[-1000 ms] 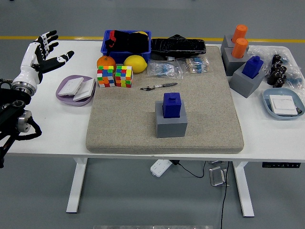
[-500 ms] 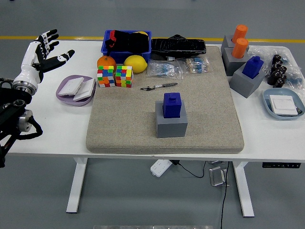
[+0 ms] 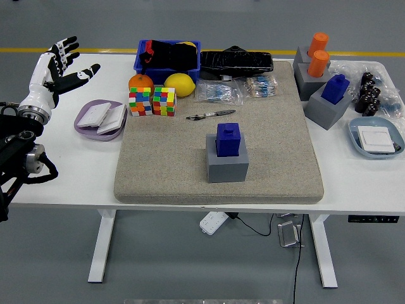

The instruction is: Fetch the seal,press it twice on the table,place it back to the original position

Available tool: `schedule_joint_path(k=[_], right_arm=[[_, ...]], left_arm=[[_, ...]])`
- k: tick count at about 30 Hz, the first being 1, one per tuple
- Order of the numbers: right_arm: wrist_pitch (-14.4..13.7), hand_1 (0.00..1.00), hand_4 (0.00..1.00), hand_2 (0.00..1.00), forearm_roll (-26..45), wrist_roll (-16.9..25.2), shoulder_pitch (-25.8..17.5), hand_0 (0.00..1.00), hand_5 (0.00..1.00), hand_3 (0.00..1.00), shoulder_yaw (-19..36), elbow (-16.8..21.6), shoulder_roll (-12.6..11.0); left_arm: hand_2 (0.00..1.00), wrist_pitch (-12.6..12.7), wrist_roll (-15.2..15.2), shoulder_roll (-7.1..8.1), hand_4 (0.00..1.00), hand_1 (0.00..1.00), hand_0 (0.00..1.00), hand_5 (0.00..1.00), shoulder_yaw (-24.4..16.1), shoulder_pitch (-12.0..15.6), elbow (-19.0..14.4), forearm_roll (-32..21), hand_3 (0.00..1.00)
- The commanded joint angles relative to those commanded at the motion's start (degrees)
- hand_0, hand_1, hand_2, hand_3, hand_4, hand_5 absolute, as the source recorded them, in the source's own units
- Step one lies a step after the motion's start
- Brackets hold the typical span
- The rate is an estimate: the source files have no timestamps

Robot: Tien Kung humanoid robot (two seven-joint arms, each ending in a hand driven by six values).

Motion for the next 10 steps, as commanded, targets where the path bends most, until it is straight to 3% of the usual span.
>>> schedule_joint_path(k=[10], right_arm=[[0.18, 0.745, 0.827, 0.727, -0.16, -0.31, -0.04, 0.883, 0.528, 0.735, 0.19, 0.00, -0.06]], left_arm=[[0.904, 0.01, 0.02, 0.18, 0.862, 0.879, 0.944, 0.085, -0.48, 0.10, -0.28, 0.12, 0.891]])
